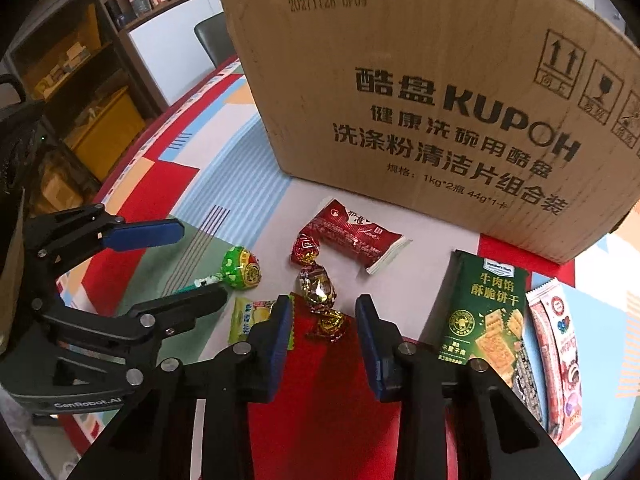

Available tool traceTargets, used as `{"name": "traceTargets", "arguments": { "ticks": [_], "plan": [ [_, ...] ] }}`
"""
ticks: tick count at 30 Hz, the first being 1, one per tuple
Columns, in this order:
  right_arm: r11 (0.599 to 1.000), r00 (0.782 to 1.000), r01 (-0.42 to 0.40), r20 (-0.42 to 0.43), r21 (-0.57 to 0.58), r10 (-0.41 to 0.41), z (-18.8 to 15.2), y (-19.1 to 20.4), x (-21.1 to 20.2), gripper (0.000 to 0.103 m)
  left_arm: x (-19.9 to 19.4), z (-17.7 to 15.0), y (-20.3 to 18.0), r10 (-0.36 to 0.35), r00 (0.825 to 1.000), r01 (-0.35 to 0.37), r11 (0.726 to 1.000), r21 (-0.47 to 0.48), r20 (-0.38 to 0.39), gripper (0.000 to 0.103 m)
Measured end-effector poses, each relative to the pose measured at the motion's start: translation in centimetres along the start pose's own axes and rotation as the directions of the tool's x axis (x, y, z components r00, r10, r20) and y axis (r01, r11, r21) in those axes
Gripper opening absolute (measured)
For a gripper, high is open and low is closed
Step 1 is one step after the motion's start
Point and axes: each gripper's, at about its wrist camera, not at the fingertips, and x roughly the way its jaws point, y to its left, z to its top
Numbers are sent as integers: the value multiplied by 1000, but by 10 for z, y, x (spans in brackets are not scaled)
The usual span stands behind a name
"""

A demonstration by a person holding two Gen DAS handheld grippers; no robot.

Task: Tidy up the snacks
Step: 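Grasp the green lollipop with the left gripper while the right grasps the wrapped chocolates, then carry the lollipop and chocolates over the box and open both grippers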

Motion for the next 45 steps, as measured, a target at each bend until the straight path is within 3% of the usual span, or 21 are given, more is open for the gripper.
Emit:
{"name": "traceTargets", "arguments": {
  "ticks": [11, 20, 24, 35, 45],
  "plan": [
    [1000, 1000, -1, -23, -1, 1, 6, 0, 14, 27, 16, 7, 3, -39, 999, 39, 999, -25, -14, 57],
    [1000, 1000, -5, -27, 2, 5, 8, -3, 15, 23, 22, 13, 3, -61, 998, 61, 997, -36, -11, 41],
    [1000, 1000, -7, -28, 6, 7, 10, -3, 17, 20, 23, 14, 0, -73, 997, 72, 997, -36, -18, 25],
    [1000, 1000, -7, -9, 15, 7, 4, -6, 5, 19, 4, 13, -6, -47, 999, 48, 998, -33, 19, 25],
    [1000, 997, 17, 75, 3, -17, 1, -4, -33, 19, -32, 15, -20, -48, 994, 50, 999, -11, 94, 25]
  ]
}}
